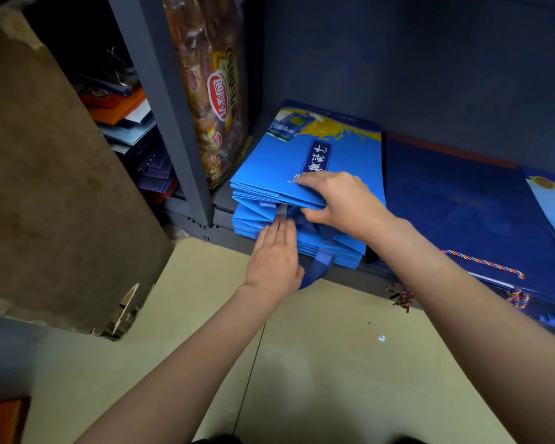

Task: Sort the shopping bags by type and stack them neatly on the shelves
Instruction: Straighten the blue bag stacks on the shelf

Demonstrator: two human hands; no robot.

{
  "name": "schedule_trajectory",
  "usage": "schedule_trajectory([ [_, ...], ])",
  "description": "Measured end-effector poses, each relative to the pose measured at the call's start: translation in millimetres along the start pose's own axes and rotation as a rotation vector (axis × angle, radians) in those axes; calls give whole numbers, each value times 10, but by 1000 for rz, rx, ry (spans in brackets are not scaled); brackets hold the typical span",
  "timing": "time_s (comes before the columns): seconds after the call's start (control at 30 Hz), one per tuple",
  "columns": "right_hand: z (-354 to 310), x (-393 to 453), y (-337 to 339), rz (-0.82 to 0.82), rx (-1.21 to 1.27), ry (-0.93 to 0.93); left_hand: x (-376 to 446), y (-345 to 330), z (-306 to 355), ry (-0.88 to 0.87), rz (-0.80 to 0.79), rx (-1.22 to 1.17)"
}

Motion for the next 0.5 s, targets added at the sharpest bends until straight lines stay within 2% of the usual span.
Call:
schedule_trajectory([
  [0.23,15,-23,-318,-63,26,14,-110,-93,-21,19,28,-4],
  [0.43,20,10,-352,-31,8,11,-433,-87,-218,-86,193,-161],
  [0.5,25,10,-360,-34,0,9,-509,-76,-317,-62,190,-193],
])
Point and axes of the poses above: each hand's wrist, its own x-axis towards the middle knuckle, its own y-axis out of the back of the hand, z = x × y, the point moved 3 cm from there along x, towards the middle knuckle, and after that the axes turned 7 degrees about -x, right-handed, at the moved point
